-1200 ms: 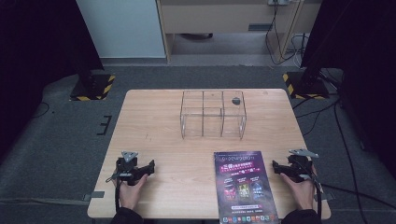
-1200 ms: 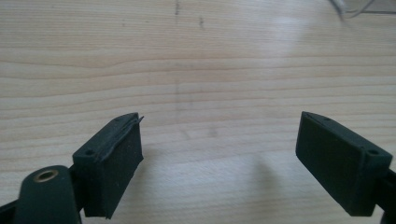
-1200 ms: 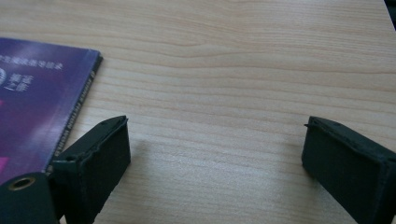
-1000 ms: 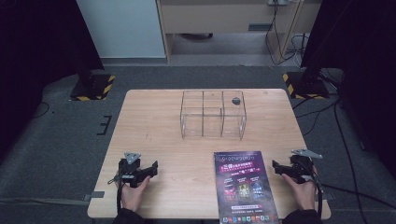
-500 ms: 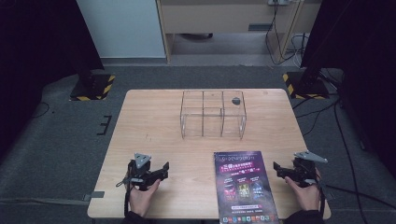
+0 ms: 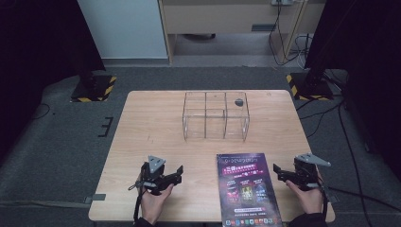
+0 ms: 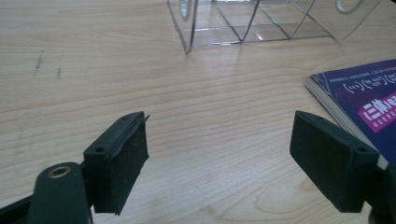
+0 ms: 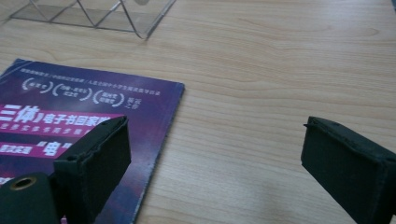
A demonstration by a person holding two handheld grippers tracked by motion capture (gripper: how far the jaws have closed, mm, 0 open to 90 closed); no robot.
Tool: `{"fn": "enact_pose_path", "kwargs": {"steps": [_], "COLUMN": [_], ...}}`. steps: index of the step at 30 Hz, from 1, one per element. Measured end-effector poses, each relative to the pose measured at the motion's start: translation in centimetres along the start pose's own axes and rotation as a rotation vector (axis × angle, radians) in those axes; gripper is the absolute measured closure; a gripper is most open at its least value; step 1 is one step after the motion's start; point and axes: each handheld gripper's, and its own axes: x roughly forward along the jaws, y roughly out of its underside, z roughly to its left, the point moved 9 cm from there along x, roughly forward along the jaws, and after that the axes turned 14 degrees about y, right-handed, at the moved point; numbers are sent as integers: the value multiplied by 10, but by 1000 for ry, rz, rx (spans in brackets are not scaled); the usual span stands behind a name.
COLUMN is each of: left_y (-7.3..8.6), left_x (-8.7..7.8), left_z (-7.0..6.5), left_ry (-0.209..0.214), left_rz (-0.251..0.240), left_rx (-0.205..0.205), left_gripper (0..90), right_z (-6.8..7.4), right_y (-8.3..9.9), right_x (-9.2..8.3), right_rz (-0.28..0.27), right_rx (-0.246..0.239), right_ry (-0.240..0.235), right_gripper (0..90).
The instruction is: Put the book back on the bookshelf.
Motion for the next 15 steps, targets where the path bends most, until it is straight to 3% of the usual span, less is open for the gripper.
{"fn": "enact_pose_path", "kwargs": {"steps": [6, 15], "left_y": [-5, -8], "left_x": [8, 25], "left_z": [-16, -45], "left_ry": [19, 78], "left_rz": [-3, 6], "left_rx": [24, 24], "left_gripper": [190, 207], "right_z": [13, 26], "right_y": [-2, -3], "right_x": [-5, -9], "right_rz": [1, -5], "right_rx": [-26, -49], "right_ry": [-30, -46], "right_gripper": [90, 108]}}
